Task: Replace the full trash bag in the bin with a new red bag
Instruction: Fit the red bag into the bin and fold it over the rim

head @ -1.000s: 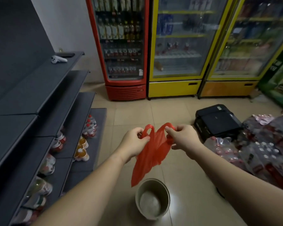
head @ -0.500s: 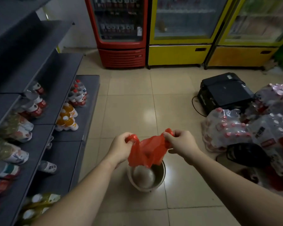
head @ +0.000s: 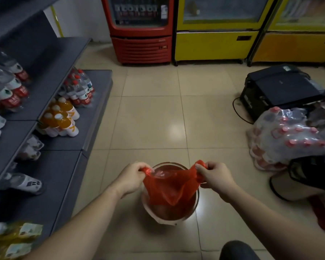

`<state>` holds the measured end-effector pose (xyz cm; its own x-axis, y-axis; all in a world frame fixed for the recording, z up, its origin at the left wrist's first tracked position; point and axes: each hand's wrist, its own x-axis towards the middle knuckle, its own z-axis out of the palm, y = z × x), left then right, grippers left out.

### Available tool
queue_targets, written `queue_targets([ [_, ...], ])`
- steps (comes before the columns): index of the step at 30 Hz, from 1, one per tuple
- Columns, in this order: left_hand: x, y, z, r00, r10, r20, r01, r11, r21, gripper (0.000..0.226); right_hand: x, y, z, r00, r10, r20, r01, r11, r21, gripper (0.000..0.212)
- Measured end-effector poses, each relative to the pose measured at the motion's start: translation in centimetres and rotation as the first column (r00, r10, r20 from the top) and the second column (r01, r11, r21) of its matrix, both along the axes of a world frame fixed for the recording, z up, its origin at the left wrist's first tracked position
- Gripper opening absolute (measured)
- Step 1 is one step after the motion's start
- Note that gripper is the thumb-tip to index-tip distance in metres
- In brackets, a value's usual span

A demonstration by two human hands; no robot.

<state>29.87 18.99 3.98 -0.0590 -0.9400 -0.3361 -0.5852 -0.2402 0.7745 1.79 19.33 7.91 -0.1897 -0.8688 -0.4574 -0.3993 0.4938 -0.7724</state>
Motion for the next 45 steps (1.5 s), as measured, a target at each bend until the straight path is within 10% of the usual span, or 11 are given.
queue_targets([
  [17, 1.4, -0.6, -8.4, 0.985, -0.169, 0.034, 0.167, 0.985, 0.032, 0.028, -0.4, -2.0, -12.4, 0.995, 0.079, -0.064, -0.087, 0.987, -0.133, 0.015],
  [20, 1.2, -1.3, -5.6, 0.982, -0.183, -0.042, 0.187, 0.974, 0.131, 0.057, -0.5, -2.6, -11.0, 0.967, 0.106, -0.231, -0.145, 0.977, -0.158, 0.048],
  [23, -0.5, -3.2, -3.4, 0.992, -0.105, -0.076, 0.113, 0.988, 0.106, 0.037, -0.2, -3.6, -9.7, 0.920, 0.177, -0.349, -0.274, 0.928, -0.252, 0.076],
  [27, -5.1, -5.4, -2.5, 0.968, -0.150, 0.201, 0.133, 0.987, 0.093, 0.073, 2.4, -5.4, -8.0, 0.704, 0.318, -0.636, -0.558, 0.801, -0.217, 0.071],
  [34, -8.3, -5.1, -7.1, 0.702, -0.296, 0.647, 0.064, 0.932, 0.357, 0.059, 4.5, -6.9, -10.9, 0.141, 0.606, -0.783, -0.769, 0.565, 0.299, 0.042],
  [39, -6.3, -2.9, -9.3, 0.512, -0.327, 0.794, 0.035, 0.932, 0.361, 0.052, 1.0, -6.6, -14.5, 0.211, 0.607, -0.767, -0.742, 0.610, 0.278, 0.056],
  [45, -3.2, -1.6, -11.7, 0.646, -0.306, 0.699, 0.062, 0.934, 0.351, 0.068, -2.7, -6.0, -17.5, 0.400, 0.529, -0.748, -0.649, 0.740, 0.177, 0.063],
])
